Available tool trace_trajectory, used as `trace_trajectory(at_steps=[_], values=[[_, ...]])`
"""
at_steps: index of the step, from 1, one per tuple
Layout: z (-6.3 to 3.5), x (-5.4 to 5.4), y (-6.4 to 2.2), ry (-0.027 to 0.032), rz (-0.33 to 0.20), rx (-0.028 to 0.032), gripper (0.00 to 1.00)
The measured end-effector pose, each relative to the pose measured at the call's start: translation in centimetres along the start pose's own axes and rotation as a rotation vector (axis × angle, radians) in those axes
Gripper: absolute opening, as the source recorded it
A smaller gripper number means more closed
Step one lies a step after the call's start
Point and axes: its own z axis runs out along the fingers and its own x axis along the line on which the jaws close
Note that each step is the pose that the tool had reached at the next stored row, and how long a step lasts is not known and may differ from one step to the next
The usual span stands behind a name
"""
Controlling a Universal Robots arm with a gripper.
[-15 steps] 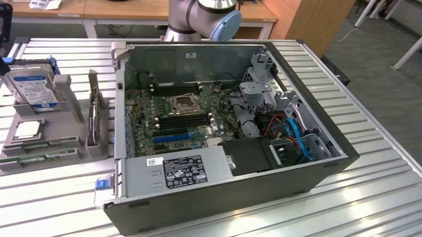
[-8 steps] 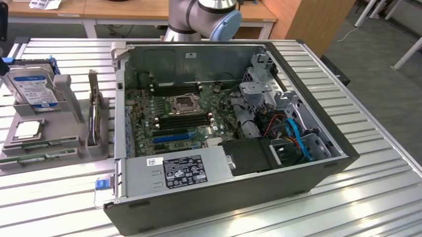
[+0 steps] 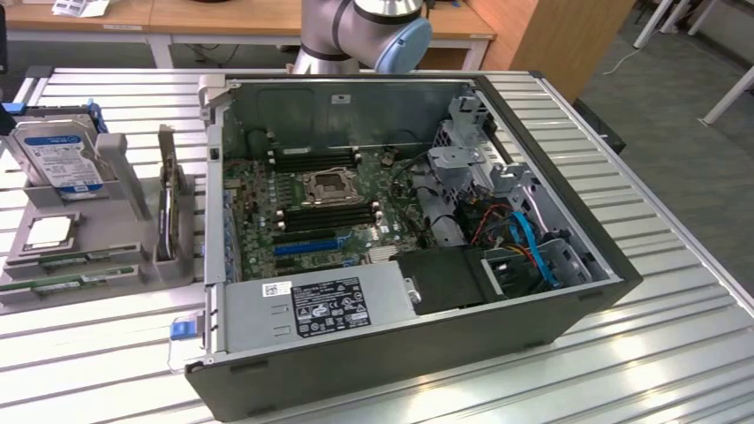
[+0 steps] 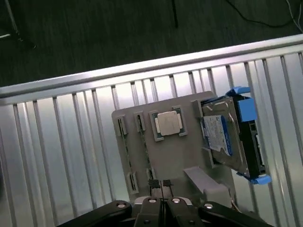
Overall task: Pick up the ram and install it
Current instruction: 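Pick up the ram and move it above insertion slot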
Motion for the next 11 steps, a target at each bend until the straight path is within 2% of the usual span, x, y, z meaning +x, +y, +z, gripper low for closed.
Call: trace_trajectory(at_steps=[6, 11], values=[[0.02, 0.00, 0.00, 0.0041, -0.091, -0.0022, 0.10], [0.03, 0.00, 0.00, 0.0042, -0.093, -0.0022, 0.10]])
